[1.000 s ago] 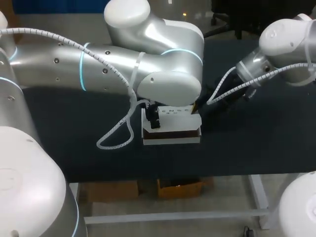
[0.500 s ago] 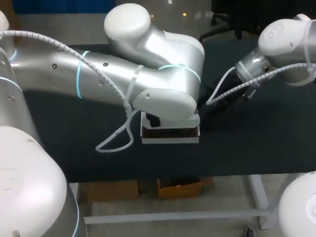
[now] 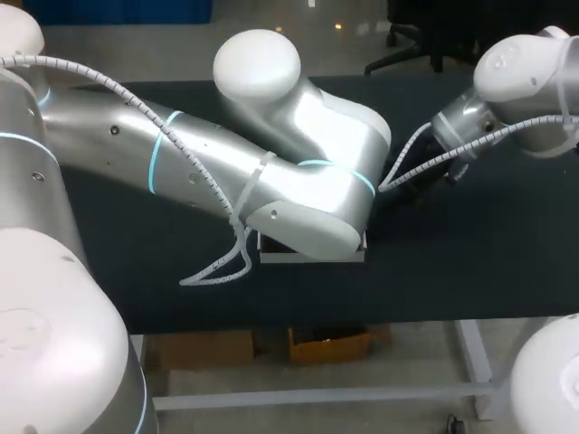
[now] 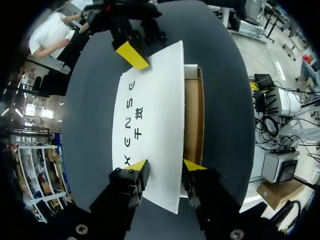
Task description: Assemble the packaging by folding the flat box into shape, placing the metal phone stand inside, and closing the box properly
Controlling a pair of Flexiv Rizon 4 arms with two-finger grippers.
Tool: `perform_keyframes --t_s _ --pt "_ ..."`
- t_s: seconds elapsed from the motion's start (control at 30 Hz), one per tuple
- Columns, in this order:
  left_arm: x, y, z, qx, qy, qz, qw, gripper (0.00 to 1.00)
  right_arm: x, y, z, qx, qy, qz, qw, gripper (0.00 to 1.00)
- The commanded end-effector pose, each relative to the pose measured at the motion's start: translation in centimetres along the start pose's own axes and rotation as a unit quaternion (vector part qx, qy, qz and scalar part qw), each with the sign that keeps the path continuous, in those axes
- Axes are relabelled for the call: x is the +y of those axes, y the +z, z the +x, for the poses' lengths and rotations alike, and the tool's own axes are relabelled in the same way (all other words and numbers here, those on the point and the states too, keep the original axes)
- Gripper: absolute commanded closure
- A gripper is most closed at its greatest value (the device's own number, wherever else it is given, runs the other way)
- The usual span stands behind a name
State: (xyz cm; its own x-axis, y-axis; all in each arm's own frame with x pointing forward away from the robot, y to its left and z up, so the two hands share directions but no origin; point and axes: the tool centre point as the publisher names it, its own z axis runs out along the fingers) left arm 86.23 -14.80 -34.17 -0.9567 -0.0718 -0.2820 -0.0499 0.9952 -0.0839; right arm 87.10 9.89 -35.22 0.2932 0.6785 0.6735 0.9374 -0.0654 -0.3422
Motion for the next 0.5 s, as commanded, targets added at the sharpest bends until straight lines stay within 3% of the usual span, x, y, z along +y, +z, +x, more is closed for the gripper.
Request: perform_keyframes --t_s 0.03,0.5 --pt "-0.76 0.63 0.17 -0.009 -0.002 -0.013 1.0 0.66 0.15 -0.02 0.02 0.001 0.0 0.004 1.0 0.6" --pt "-0.57 0.61 0.32 -0.029 0.002 -0.021 0.999 0.63 0.27 0.06 0.07 0.002 -0.001 0.006 1.0 0.6"
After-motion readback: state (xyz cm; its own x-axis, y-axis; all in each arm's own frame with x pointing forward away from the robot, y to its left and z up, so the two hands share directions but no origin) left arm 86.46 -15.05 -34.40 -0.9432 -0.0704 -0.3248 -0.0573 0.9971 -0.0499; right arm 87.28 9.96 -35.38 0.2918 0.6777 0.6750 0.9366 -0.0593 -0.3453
